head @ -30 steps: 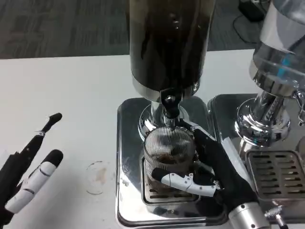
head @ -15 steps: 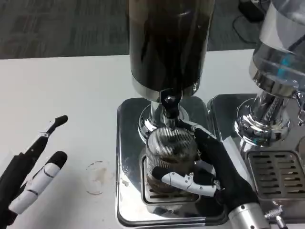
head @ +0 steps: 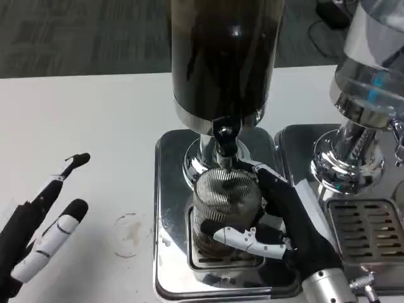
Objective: Grasp the cup under the faucet to collect the drink, then remove the cup.
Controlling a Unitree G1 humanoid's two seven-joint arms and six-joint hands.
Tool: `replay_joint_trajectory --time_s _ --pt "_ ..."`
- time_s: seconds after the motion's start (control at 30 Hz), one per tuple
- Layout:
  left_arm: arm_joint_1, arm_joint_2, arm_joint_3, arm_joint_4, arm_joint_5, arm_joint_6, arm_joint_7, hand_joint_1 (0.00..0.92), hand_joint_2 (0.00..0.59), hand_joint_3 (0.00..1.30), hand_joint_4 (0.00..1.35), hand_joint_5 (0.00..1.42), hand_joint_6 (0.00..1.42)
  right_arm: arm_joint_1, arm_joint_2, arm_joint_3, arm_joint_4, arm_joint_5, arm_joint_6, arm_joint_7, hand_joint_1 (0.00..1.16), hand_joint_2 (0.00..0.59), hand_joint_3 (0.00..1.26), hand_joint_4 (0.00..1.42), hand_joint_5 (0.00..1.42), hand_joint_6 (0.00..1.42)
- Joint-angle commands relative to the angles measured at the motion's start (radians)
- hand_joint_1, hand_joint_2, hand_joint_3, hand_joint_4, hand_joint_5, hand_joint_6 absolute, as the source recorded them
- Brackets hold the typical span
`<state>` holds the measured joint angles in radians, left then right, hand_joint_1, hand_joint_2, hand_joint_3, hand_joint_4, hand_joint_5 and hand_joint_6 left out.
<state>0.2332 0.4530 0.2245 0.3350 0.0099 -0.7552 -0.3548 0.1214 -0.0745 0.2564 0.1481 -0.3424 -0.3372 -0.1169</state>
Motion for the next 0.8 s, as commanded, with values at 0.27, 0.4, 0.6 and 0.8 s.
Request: replay_joint_trajectory --time_s 0.27,0.4,0.6,0.8 --pt "0.004 0.006 -0.008 -0.004 0.008 -0.01 0.015 0.0 0.221 0.11 0.0 0.0 0.0 0.004 0.003 -0.006 -0.004 -0.024 -0.008 -0.033 1.04 0.15 0.37 0.48 0.77 1.11" --pt "0.003 0.005 -0.012 -0.001 0.007 -0.009 0.014 0.0 0.22 0.11 0.0 0.0 0.0 0.005 0.002 -0.007 -0.009 -0.031 -0.008 -0.04 1.06 0.14 0.39 0.49 0.78 1.15" --pt "0.001 0.004 -0.019 0.003 0.006 -0.01 0.01 0.0 0.219 0.12 0.0 0.0 0.0 0.016 0.001 -0.011 -0.022 -0.03 -0.008 -0.05 1.08 0.132 0.4 0.5 0.78 1.18" --pt "-0.005 0.005 -0.024 0.01 0.005 -0.011 0.007 0.0 0.22 0.12 0.0 0.0 0.0 0.024 -0.004 -0.022 -0.042 -0.036 -0.007 -0.057 1.08 0.129 0.4 0.5 0.78 1.2"
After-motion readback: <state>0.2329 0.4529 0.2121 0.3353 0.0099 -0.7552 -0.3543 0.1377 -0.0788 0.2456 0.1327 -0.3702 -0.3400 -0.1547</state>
